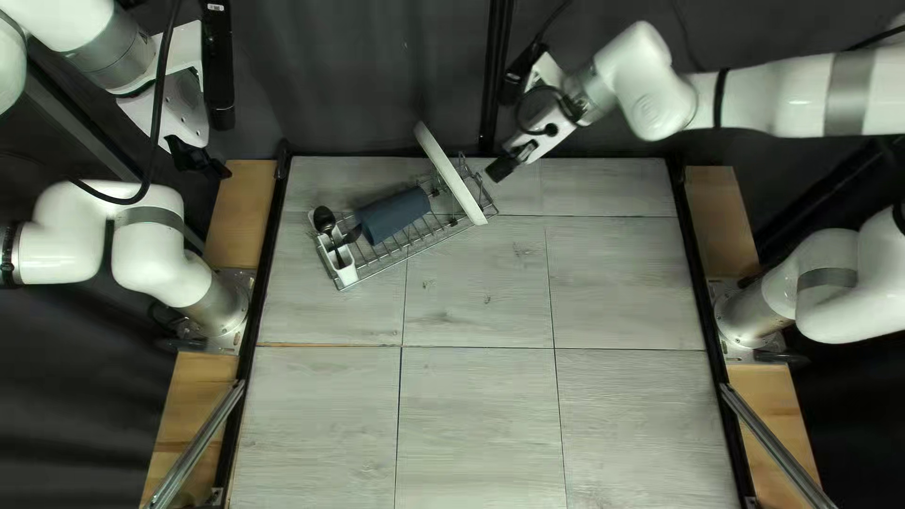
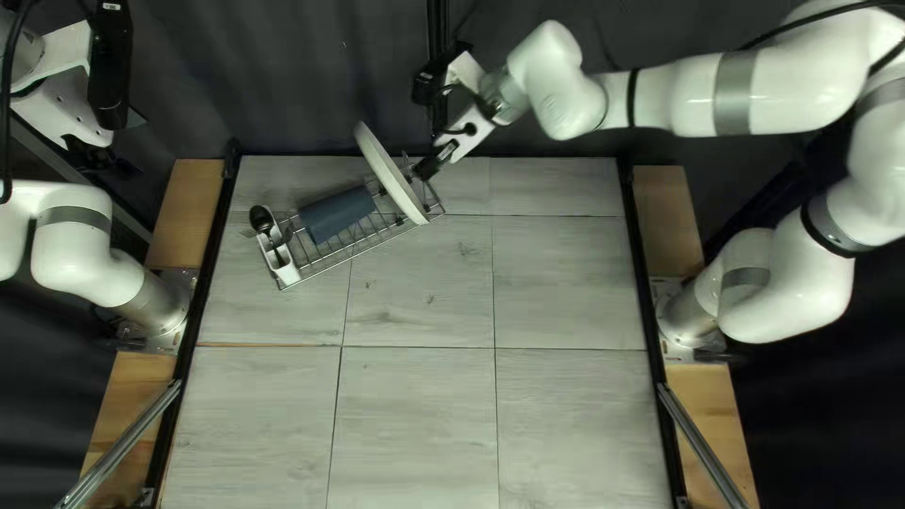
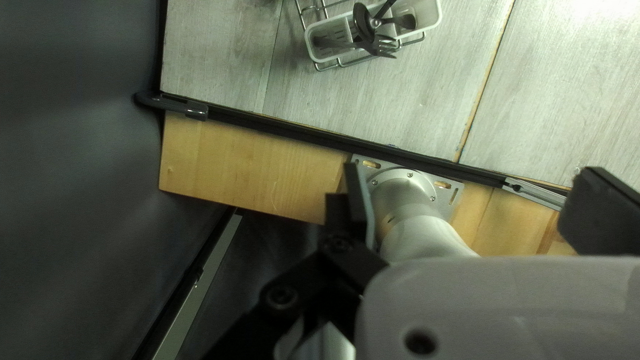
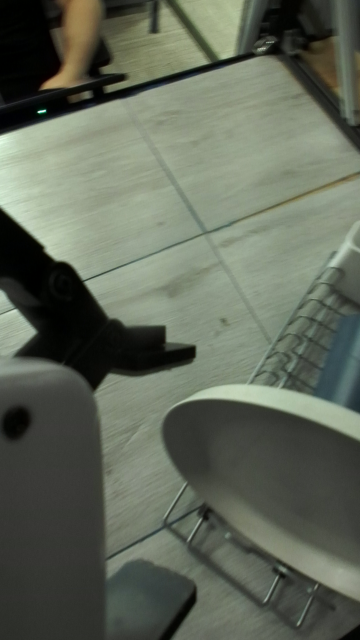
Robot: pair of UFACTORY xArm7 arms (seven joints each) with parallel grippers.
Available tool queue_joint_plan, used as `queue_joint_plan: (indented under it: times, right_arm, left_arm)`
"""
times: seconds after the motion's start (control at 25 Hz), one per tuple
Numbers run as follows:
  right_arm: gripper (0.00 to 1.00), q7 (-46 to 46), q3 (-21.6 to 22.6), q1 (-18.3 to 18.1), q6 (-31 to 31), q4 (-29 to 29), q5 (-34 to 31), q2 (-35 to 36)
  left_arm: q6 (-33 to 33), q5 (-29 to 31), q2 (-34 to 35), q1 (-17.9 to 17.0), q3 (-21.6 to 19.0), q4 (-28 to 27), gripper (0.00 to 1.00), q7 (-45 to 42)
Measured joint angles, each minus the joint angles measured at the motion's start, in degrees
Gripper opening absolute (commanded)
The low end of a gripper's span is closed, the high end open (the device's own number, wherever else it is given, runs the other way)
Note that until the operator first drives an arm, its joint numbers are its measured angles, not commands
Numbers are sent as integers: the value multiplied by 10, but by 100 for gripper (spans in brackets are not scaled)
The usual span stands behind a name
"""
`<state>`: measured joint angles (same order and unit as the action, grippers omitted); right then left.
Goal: Pick up and place plate onto table. Place down one fork to the left of the plate. Place spoon and knife to the right of the plate. Place cup above the knife and spoon
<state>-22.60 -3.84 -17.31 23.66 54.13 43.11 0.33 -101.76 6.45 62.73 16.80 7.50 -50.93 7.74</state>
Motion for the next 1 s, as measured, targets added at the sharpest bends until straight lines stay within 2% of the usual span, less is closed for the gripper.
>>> queue_joint_plan:
  times: [0.36, 0.8, 0.96, 1.0]
  right_arm:
    - [100, -154, 11, -8, -4, 22, 137, 36]
    - [100, -302, 15, -31, 27, 53, 248, 70]
    - [100, -327, 20, -31, 29, 57, 267, 73]
    - [95, -329, 21, -30, 29, 58, 268, 73]
  left_arm:
    - [0, 0, 0, 0, 0, 0, 100, 0]
    - [0, 0, 0, 0, 0, 0, 100, 0]
    - [0, 0, 0, 0, 0, 0, 100, 0]
    - [0, 0, 0, 0, 0, 0, 100, 0]
